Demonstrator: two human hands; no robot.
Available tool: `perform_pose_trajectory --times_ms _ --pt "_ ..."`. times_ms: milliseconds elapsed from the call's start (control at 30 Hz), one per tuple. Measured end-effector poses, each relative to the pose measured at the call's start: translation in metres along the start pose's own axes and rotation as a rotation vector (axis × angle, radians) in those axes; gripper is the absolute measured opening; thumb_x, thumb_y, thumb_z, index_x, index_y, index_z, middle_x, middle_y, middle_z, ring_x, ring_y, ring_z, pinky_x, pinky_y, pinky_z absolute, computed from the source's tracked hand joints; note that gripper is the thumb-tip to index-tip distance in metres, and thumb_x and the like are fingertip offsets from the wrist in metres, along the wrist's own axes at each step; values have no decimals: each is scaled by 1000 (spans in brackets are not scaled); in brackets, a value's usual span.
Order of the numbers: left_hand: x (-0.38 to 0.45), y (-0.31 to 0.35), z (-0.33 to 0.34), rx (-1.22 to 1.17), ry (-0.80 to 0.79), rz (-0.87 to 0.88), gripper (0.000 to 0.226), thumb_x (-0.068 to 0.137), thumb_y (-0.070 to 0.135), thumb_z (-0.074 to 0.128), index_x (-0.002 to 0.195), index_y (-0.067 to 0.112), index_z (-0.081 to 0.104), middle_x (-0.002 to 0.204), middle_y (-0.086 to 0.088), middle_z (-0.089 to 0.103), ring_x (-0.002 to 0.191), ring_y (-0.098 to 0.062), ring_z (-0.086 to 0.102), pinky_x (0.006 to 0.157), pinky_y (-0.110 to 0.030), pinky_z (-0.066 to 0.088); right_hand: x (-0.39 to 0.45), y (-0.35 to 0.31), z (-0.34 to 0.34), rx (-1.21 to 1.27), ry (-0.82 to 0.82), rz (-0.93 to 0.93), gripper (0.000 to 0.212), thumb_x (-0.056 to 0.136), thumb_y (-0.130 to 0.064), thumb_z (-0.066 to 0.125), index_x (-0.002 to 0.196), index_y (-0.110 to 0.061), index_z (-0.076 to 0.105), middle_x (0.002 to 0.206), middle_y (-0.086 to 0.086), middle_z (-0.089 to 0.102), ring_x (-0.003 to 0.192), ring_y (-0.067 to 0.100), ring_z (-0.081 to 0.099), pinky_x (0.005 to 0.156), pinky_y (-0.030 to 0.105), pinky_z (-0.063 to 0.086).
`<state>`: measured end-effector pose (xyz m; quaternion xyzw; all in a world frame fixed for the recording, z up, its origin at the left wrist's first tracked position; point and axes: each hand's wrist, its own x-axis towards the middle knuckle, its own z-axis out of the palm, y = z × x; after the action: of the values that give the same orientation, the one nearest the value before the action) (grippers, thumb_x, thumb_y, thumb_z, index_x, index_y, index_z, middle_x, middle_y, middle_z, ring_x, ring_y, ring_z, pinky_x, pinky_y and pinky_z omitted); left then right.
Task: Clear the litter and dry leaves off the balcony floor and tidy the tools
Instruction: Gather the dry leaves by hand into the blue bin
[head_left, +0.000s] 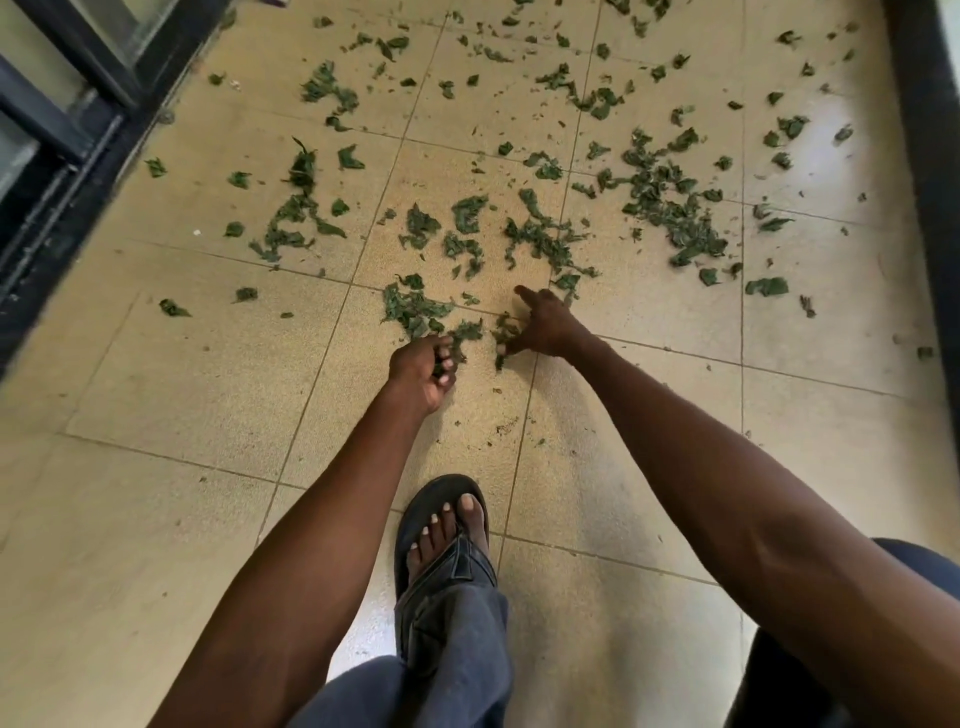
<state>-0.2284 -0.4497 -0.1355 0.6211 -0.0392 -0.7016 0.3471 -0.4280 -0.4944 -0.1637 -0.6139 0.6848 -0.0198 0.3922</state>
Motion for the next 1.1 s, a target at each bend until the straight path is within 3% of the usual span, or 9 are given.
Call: perform_pose_trajectory --times_ms 133,233,367,567,633,733,867,1000,1100 --pt "0 -4 -1 -8 8 -6 16 99 14 50 87 8 58 59 1 43 43 -9 36 34 -16 21 -23 -14 32 -258 20 -239 79 82 -25 74 150 -21 33 155 14 27 143 37 20 116 50 28" --pt "1 -9 -3 -20 18 -28 24 102 21 47 85 7 57 62 0 44 46 -10 37 35 -16 22 -53 -13 52 -374 101 -389 42 94 -6 51 136 -11 52 139 16 44 122 31 48 98 37 50" --pt "1 -20 -4 -22 19 -62 24 101 22 48 85 7 58 64 -1 44 49 -12 37 37 -14 25 -78 5 60 -513 122 -510 32 100 -9 40 128 -2 54 125 15 51 95 26 58 74 29 53" --pt "0 -34 4 35 -22 -90 28 100 28 52 85 6 60 68 -5 51 54 -13 44 42 -18 36 -72 0 18 247 399 -27 20 91 -1 61 107 -2 72 103 5 72 69 1 60 57 9 45" --pt "-2 -35 11 38 -51 -72 36 98 39 54 85 6 62 68 -6 53 55 -14 47 46 -21 39 -77 -23 13 426 372 -50 17 86 0 67 103 0 71 94 1 70 65 -3 59 53 3 44" --pt "-8 -31 23 -30 -136 -56 41 93 48 58 81 10 64 71 -5 59 62 -16 55 54 -27 47 -86 -57 23 343 308 -179 8 82 -1 70 87 -5 75 77 1 67 58 0 57 49 13 44" --pt "-7 -21 30 -80 -179 -67 37 96 39 57 105 5 69 105 -16 71 99 -29 68 85 -39 56 -86 -73 41 -1 381 -217 22 79 -7 62 92 -16 77 82 6 72 78 21 59 74 30 42" --pt "-1 -17 14 -25 16 -14 12 94 12 59 90 6 68 65 -5 63 45 -12 54 39 -19 43 -87 -71 24 375 -40 -184 17 85 -3 65 96 -13 75 91 1 73 75 10 67 65 20 53" --pt "7 -11 -8 -130 75 -42 24 100 15 50 79 7 59 52 1 45 30 -7 34 31 -13 19 -72 -49 9 556 255 -123 14 87 -2 66 94 -7 76 98 5 75 81 13 70 76 24 57"
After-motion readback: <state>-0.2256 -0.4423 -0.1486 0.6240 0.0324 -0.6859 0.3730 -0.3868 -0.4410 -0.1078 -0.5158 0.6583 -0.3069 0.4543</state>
